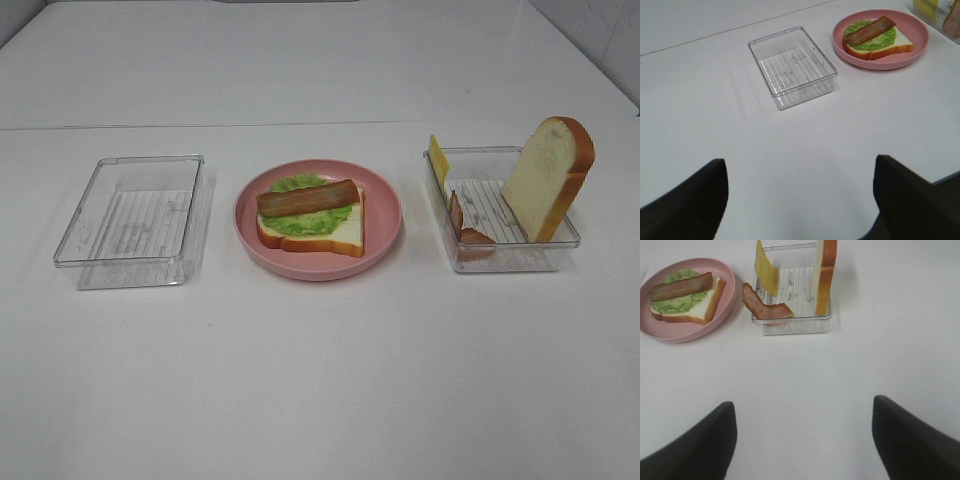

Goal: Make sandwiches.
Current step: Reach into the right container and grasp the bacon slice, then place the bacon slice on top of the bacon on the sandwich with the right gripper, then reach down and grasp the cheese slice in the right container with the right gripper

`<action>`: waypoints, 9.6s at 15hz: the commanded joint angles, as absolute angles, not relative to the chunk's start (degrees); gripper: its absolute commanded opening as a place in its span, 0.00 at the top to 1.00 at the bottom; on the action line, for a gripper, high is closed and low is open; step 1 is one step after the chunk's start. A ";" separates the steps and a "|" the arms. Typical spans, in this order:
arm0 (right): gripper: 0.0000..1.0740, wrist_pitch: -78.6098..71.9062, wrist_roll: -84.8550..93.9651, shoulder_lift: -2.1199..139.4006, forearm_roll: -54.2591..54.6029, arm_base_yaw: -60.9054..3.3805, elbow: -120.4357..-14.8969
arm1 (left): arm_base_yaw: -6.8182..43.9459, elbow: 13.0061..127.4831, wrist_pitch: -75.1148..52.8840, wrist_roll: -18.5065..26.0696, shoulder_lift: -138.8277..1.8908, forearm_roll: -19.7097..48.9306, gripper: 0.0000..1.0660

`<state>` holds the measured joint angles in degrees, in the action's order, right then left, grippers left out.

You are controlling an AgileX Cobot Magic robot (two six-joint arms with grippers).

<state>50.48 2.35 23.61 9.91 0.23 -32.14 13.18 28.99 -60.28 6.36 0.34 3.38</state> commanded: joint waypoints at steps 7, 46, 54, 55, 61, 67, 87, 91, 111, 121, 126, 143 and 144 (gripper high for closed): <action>0.34 51.80 14.38 69.10 25.15 0.57 -55.81 | 13.35 28.71 -59.64 5.79 1.49 3.72 0.28; 1.00 70.24 5.27 116.48 20.57 -11.52 -99.58 | 13.35 28.71 -59.64 5.79 1.49 3.72 0.28; 1.00 64.74 25.15 116.48 58.27 -15.01 -99.75 | 13.35 28.71 -59.64 5.79 1.49 3.72 0.28; 1.00 60.39 26.30 117.23 59.36 -17.02 -99.75 | 13.35 28.71 -59.64 5.79 1.49 3.72 0.28; 1.00 41.54 25.90 123.99 68.30 -22.12 -99.75 | 13.35 28.71 -59.64 5.79 1.49 3.72 0.28; 1.00 42.51 18.62 130.00 63.88 -21.94 -99.75 | 13.35 28.71 -59.64 5.79 1.49 3.72 0.28; 0.52 49.50 -6.13 126.34 28.59 -20.63 -99.75 | 13.35 28.71 -59.64 5.79 1.49 3.72 0.28; 0.48 48.47 -6.02 126.22 27.79 -20.63 -99.75 | 13.35 28.71 -59.64 5.79 1.49 3.72 0.28; 0.44 52.43 -4.98 116.77 8.94 -12.43 -100.50 | 13.29 28.71 -59.64 5.79 1.49 3.72 0.28; 0.45 44.29 -3.21 126.34 7.10 -11.23 -100.50 | 13.29 28.71 -59.64 5.79 1.49 3.72 0.28; 0.52 42.34 -3.21 126.74 7.45 -11.23 -100.50 | 13.29 28.71 -59.64 5.79 1.49 3.72 0.28; 0.81 41.25 -2.46 128.97 10.26 -11.23 -100.50 | 13.29 28.71 -59.64 5.79 1.49 3.72 0.28; 0.92 41.54 -2.23 128.97 10.26 -11.23 -100.50 | 13.29 28.71 -59.64 5.79 1.49 3.72 0.28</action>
